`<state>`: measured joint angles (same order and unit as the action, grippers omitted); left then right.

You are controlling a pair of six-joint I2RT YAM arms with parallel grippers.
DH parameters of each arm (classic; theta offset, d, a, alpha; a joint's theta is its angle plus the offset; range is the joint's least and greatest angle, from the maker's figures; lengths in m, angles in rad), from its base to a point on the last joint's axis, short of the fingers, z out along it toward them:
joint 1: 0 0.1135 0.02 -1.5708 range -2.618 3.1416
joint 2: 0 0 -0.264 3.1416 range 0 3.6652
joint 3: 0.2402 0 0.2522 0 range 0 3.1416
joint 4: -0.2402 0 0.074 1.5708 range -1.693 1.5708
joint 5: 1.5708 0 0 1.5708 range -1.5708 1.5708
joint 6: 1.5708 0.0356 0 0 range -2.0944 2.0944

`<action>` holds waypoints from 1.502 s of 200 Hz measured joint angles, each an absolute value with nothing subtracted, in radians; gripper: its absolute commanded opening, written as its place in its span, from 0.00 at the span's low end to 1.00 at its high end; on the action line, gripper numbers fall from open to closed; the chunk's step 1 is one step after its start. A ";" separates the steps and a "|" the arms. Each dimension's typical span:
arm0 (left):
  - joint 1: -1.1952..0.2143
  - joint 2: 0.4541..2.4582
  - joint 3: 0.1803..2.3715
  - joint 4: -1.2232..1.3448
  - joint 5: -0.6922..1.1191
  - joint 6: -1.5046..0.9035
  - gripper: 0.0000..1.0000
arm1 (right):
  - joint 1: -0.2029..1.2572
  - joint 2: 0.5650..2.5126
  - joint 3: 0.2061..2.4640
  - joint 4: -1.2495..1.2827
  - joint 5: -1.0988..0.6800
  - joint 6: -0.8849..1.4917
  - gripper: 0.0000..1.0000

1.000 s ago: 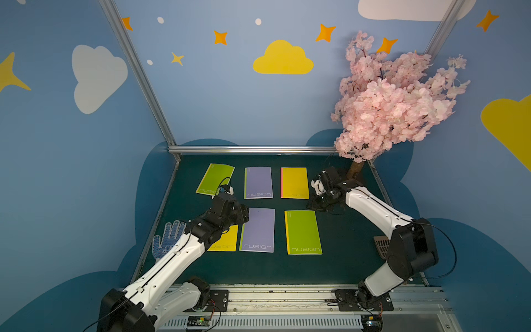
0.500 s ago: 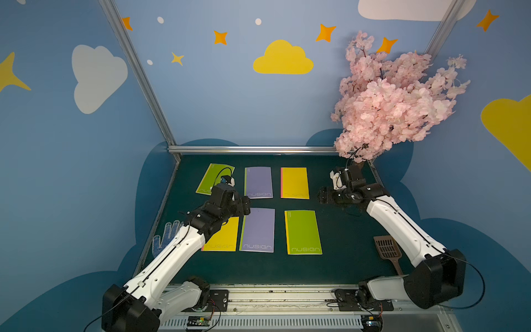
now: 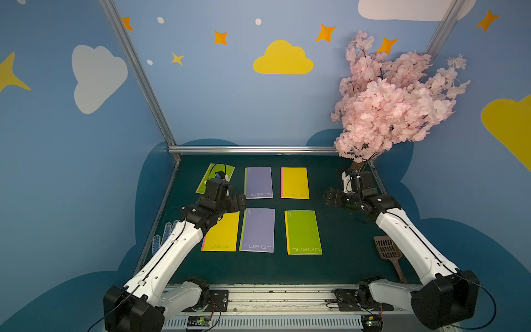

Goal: Close the notebook
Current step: Reset both arms

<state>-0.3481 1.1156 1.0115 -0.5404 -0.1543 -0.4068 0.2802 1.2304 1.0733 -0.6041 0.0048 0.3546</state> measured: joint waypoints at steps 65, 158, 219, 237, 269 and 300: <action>-0.265 1.154 1.078 -0.644 -0.176 -0.424 1.00 | 0.216 1.254 1.077 -0.648 0.078 0.356 0.97; -0.206 1.135 0.938 -0.422 -0.270 -0.251 1.00 | 0.182 1.365 1.112 -0.585 0.111 0.325 0.97; -0.128 1.074 0.645 -0.051 -0.328 -0.115 1.00 | 0.163 1.368 1.066 -0.453 0.145 0.282 0.97; -0.116 1.098 0.564 0.107 -0.331 -0.080 1.00 | 0.158 1.378 1.050 -0.424 0.151 0.265 0.97; -0.106 1.201 0.410 0.380 -0.334 -0.047 1.00 | 0.152 1.422 1.041 -0.379 0.151 0.232 0.97; -0.091 1.325 0.379 0.543 -0.337 -0.033 1.00 | 0.143 1.446 1.026 -0.336 0.151 0.190 0.97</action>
<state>-0.0910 1.3247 0.3790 0.5430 -0.3374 -0.0330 0.1432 1.4464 1.0256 -0.3359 0.1509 0.1898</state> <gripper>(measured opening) 0.999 0.970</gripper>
